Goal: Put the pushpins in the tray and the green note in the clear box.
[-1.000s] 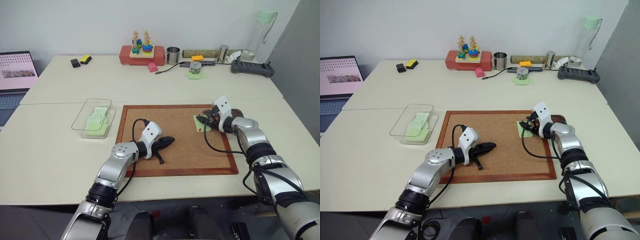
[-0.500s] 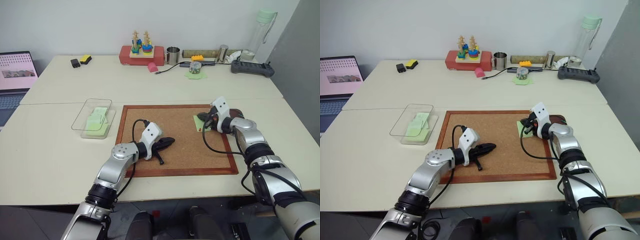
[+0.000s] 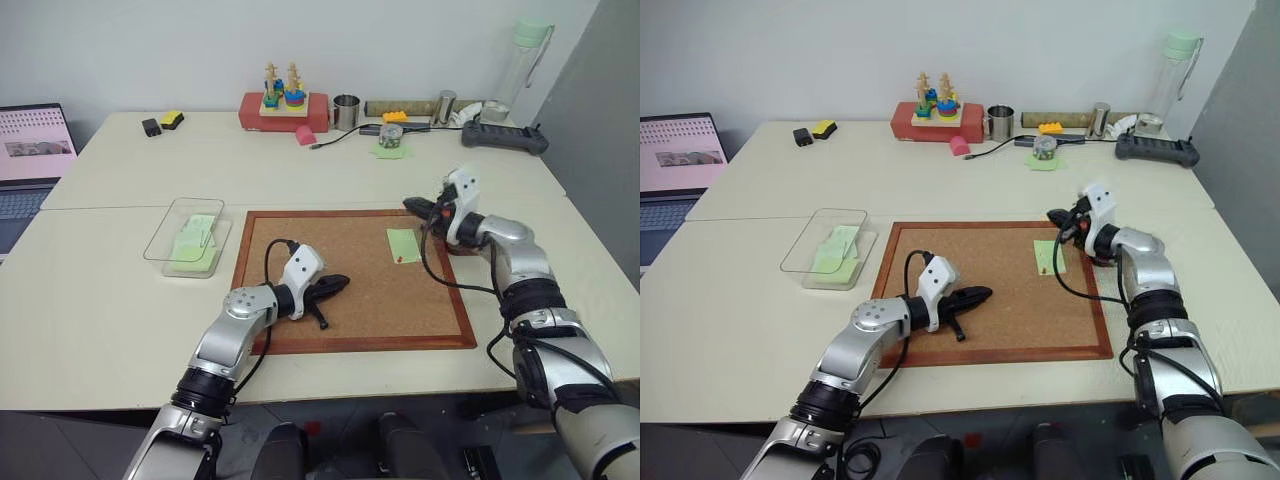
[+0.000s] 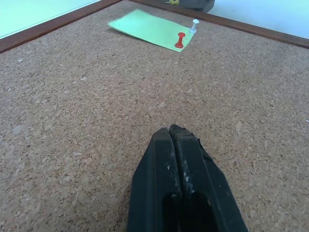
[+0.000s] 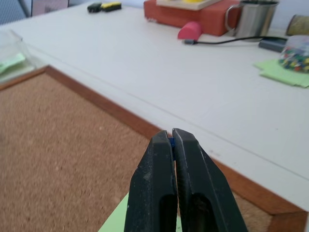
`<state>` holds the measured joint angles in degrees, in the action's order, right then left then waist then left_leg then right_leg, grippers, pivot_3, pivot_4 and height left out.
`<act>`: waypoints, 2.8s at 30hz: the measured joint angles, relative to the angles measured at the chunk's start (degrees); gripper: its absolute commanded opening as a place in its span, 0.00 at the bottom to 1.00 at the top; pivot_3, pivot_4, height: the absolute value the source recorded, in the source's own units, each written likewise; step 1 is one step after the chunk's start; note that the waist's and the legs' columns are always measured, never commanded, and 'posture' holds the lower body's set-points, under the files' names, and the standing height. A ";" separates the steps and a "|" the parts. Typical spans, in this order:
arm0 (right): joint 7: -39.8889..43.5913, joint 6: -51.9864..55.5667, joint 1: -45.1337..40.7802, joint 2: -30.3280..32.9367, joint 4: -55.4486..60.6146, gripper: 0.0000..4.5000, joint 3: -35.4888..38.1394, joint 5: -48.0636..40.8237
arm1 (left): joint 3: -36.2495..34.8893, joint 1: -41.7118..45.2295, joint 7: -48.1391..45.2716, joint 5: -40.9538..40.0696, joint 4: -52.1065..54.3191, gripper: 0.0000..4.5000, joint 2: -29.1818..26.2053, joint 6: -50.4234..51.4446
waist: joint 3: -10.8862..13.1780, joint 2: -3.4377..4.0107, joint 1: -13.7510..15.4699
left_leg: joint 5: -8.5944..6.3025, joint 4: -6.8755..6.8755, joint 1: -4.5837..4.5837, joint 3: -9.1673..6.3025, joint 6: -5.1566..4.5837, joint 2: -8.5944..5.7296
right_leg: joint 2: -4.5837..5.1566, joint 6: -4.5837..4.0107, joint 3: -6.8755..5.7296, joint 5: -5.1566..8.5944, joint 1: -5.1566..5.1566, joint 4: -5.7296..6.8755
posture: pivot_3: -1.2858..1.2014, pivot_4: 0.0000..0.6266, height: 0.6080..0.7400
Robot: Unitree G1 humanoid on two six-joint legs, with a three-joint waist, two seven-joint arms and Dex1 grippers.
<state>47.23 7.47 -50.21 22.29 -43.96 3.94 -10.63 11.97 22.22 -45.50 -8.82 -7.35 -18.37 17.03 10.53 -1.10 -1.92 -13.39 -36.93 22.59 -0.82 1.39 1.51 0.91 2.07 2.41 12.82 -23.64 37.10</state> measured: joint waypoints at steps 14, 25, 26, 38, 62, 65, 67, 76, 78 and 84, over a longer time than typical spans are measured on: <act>-6.19 12.91 7.58 11.80 8.87 0.01 1.35 3.19 | 0.18 0.54 -0.10 0.44 -1.23 0.00 0.50 -0.40 | -0.03 0.05 0.10 | 0.00 -0.01 -0.18 0.03 0.00 -0.03 | 0.01 0.26 0.04 0.16 0.17 -0.02 | 0.52 0.24 1.00; -8.37 15.44 9.43 12.09 8.88 0.33 0.48 4.82 | 0.25 1.09 -0.16 0.46 -2.46 0.00 0.49 -1.49 | -0.06 0.11 0.07 | 0.00 -0.03 -0.24 0.05 0.00 -0.05 | 0.01 0.31 0.07 0.15 0.24 -0.02 | 0.52 0.24 1.00; -8.54 15.44 9.43 12.00 8.88 0.39 0.50 4.80 | 0.25 1.09 -0.15 0.46 -2.46 0.00 0.49 -1.49 | -0.06 0.11 0.08 | 0.00 -0.03 -0.24 0.04 -0.01 -0.05 | 0.01 0.31 0.07 0.15 0.24 -0.02 | 0.52 0.24 1.00; 1.28 15.74 12.85 14.15 20.33 0.69 0.79 -0.23 | 0.29 1.07 -0.11 0.59 -2.79 0.00 0.51 -2.43 | -0.07 0.11 0.16 | 0.00 -0.02 -0.24 -0.01 0.00 -0.03 | 0.00 0.32 0.02 0.15 0.26 -0.06 | 0.52 0.24 1.00; 4.98 4.60 18.05 8.92 19.96 0.29 -7.65 2.97 | 0.40 1.02 -0.18 0.90 -2.41 0.00 -0.15 -2.35 | -0.08 0.11 0.10 | 0.00 -0.02 -0.31 0.01 0.00 -0.03 | 0.00 0.31 0.03 0.15 0.30 -0.07 | 0.52 0.24 1.00; 5.01 4.05 18.05 8.90 19.41 0.18 -7.65 2.98 | 0.41 0.95 -0.17 0.91 -2.30 0.00 -0.25 -2.32 | -0.08 0.11 0.09 | 0.00 -0.01 -0.31 0.01 0.00 -0.03 | 0.00 0.31 0.03 0.15 0.30 -0.07 | 0.52 0.24 1.00; 5.25 3.52 18.05 8.64 19.15 0.06 -7.81 2.97 | 0.50 0.92 -0.17 0.90 -2.24 0.00 -0.33 -2.32 | -0.08 0.11 0.08 | 0.00 -0.02 -0.31 0.01 0.00 -0.03 | 0.00 0.31 0.03 0.15 0.30 -0.06 | 0.52 0.24 1.00; 6.21 3.19 18.06 8.62 19.17 0.01 -8.03 2.72 | 0.55 0.89 -0.17 0.90 -2.13 0.00 -0.44 -2.32 | -0.08 0.11 0.06 | 0.00 -0.02 -0.31 0.01 0.00 -0.03 | 0.00 0.31 0.03 0.15 0.30 -0.06 | 0.52 0.24 1.00; 6.27 3.35 18.06 8.62 19.36 0.01 -7.74 2.52 | 0.55 0.89 -0.17 0.90 -2.12 0.00 -0.45 -2.32 | -0.08 0.11 0.06 | 0.00 -0.01 -0.31 0.01 0.00 -0.03 | 0.00 0.31 0.03 0.15 0.30 -0.06 | 0.52 0.24 1.00; 6.58 5.24 17.34 9.08 23.36 0.01 -5.01 -0.43 | 0.66 0.89 -0.13 0.91 -2.10 0.00 -0.46 -2.32 | -0.08 0.11 0.08 | 0.00 -0.01 -0.31 0.01 0.00 -0.03 | 0.00 0.31 0.03 0.15 0.30 -0.07 | 0.52 0.24 1.00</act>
<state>53.81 12.71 -32.87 31.37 -20.61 -1.07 -11.05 12.63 23.11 -45.63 -7.91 -9.45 -18.83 14.71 10.45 -0.99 -1.84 -13.39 -36.94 22.28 -0.82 1.39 1.48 0.91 2.39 2.44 12.97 -23.35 37.03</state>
